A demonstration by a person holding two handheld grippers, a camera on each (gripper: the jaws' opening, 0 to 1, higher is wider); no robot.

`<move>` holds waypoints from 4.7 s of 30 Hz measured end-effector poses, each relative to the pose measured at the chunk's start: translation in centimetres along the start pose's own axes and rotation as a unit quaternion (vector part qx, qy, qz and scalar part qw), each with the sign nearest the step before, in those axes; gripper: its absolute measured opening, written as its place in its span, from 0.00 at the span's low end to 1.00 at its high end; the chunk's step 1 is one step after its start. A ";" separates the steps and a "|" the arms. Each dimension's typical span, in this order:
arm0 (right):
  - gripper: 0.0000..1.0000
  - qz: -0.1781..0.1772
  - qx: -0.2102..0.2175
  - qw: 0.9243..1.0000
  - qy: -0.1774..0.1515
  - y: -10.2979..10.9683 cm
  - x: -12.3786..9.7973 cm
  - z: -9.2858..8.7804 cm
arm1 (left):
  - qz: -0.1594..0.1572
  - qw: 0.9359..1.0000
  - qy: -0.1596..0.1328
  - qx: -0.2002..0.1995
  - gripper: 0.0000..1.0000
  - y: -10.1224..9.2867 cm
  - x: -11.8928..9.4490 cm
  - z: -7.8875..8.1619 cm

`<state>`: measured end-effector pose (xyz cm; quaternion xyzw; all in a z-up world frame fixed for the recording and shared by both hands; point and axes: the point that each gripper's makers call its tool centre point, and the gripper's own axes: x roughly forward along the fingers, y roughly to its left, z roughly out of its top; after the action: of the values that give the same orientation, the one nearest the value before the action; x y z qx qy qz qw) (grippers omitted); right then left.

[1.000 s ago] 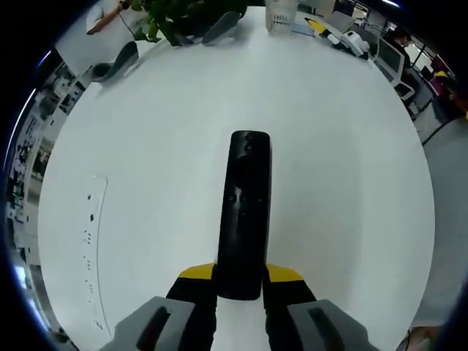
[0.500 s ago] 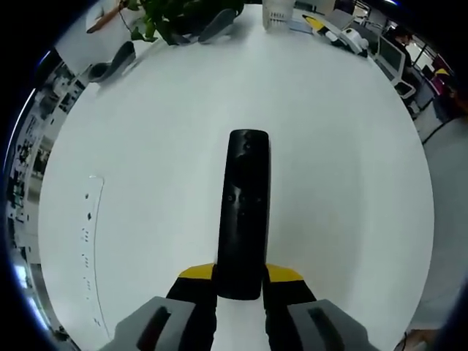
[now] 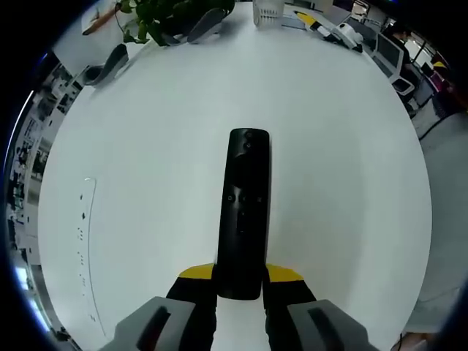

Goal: Press the specified remote control buttons in sequence, fully releasing each button before pressing the next.

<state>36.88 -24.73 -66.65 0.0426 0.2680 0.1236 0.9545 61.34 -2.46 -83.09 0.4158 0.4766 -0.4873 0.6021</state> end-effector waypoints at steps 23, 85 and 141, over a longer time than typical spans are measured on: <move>0.82 0.023 -0.017 0.997 -0.070 1.6 -0.9 2.6 | 0.004 1.000 -0.007 -0.019 0.23 -4.5 -0.2 -0.4; 0.83 0.028 -0.054 0.997 -0.044 2.3 -1.4 -1.8 | 0.010 0.998 -0.042 -0.052 0.23 -10.2 -0.2 -0.3; 1.00 0.018 -0.066 0.996 -0.064 2.3 -1.6 -1.2 | -0.001 0.997 -0.080 -0.018 0.23 -20.9 -0.8 -1.2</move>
<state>34.42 -22.87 -66.46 -0.0082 0.1968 0.1549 0.9681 40.57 -4.92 -83.33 0.3639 0.4361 -0.5106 0.6454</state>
